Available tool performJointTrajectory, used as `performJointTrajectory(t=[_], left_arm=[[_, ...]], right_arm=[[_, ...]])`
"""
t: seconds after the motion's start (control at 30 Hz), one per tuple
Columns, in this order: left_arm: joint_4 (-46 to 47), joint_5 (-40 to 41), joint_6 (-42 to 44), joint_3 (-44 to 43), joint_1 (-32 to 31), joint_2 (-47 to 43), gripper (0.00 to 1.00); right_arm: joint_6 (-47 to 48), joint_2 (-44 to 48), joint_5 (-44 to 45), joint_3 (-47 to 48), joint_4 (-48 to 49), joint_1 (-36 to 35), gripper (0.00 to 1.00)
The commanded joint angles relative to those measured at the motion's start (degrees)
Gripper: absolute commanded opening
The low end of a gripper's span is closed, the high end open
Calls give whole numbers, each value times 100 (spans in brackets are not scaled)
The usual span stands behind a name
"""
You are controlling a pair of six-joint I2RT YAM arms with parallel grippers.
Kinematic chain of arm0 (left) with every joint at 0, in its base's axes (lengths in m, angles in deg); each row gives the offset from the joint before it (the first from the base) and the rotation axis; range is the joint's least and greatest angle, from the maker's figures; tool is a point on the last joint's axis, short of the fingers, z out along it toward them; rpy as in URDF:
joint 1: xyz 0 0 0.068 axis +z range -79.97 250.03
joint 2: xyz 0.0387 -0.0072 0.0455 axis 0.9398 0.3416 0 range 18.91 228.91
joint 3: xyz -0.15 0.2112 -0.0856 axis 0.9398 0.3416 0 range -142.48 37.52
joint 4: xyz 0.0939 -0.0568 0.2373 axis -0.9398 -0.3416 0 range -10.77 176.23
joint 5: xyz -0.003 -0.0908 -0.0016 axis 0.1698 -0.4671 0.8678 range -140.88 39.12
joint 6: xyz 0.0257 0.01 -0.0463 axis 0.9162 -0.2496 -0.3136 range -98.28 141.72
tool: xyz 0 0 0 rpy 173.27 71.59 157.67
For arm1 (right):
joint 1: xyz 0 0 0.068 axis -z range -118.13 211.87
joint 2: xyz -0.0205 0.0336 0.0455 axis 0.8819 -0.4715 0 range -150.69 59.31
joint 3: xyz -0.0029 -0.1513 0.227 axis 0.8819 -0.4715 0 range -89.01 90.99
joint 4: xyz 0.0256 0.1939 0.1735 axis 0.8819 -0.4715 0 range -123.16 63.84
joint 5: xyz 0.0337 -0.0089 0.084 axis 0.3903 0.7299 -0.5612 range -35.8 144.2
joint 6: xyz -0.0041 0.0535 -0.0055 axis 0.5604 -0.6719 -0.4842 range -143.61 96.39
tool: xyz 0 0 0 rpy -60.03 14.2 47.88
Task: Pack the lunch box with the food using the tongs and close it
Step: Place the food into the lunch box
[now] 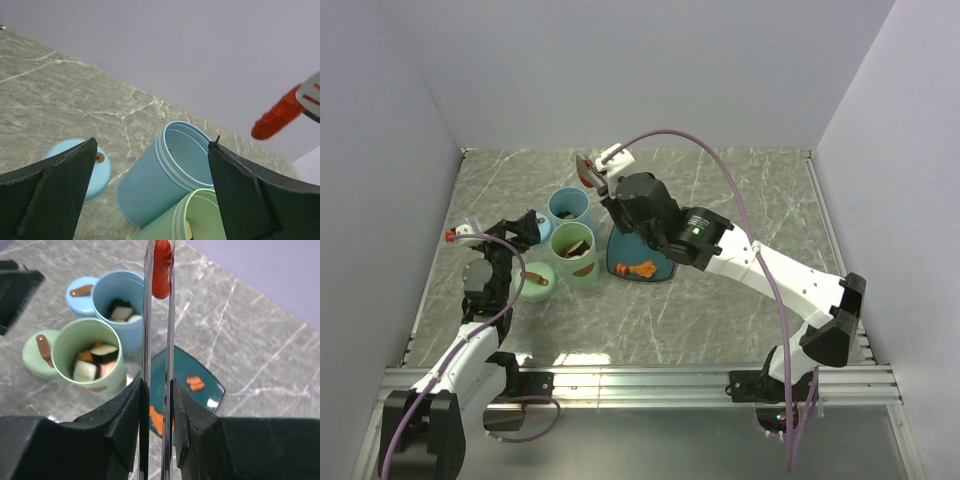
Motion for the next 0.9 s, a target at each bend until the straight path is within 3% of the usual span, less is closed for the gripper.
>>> performJointTrajectory(t=[0.0, 0.33, 0.47, 0.63, 0.87], left_arm=[[190, 45, -29, -93, 35, -39, 99], [199, 45, -20, -85, 35, -30, 99], [199, 45, -20, -93, 35, -13, 99], [199, 54, -20, -85, 35, -39, 99], [190, 54, -20, -85, 35, -30, 99]], right_arm=[[363, -325, 13, 547, 353, -129, 24], [425, -1056, -295, 1094, 142, -129, 28], [416, -1188, -295, 1217, 72, -129, 41], [407, -1136, -278, 1182, 107, -129, 50], [337, -916, -94, 936, 177, -129, 51]])
